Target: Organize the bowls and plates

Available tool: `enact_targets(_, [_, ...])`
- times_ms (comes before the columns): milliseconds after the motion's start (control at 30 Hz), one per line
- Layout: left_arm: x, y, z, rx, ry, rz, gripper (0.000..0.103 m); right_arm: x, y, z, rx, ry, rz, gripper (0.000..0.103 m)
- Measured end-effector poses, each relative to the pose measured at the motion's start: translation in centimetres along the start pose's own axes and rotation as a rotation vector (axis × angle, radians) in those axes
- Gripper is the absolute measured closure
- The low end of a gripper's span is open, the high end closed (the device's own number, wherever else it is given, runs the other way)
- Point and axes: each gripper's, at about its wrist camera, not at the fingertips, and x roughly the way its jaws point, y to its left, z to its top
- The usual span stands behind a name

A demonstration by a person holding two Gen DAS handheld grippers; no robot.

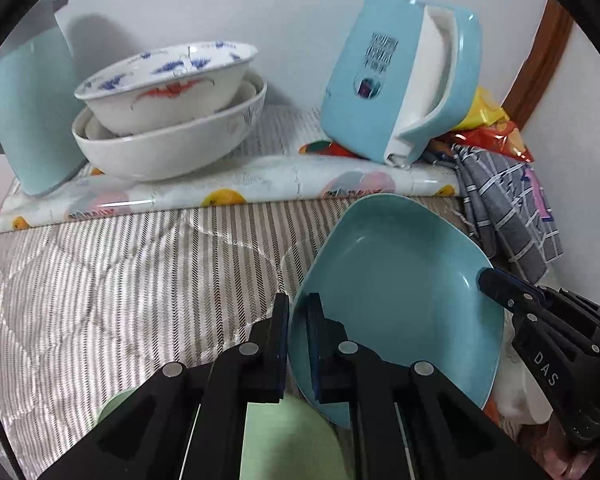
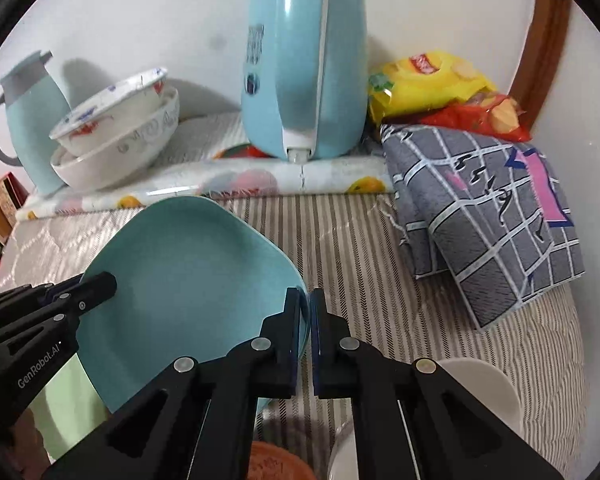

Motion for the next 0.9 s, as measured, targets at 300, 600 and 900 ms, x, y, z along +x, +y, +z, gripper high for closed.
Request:
enact_targets(300, [-4.4, -0.7, -1.3, 0.016, -0.047, -0.013, 0.094, -5.1, 0.1, -1.3, 0.042, -0.056, 0.009, 0.098])
enact_targets(600, [-8.0, -1.5, -4.3, 0.009, -0.066, -0.035, 0.094, -9.1, -0.4, -4.4, 0.070, -0.074, 0.009, 0.099])
enact_targets(900, [-10.8, -2.2, -6.9, 0.015, -0.082, -0.043, 0.094, -12.3, -0.6, -7.3, 0.085, -0.088, 0.006, 0.099])
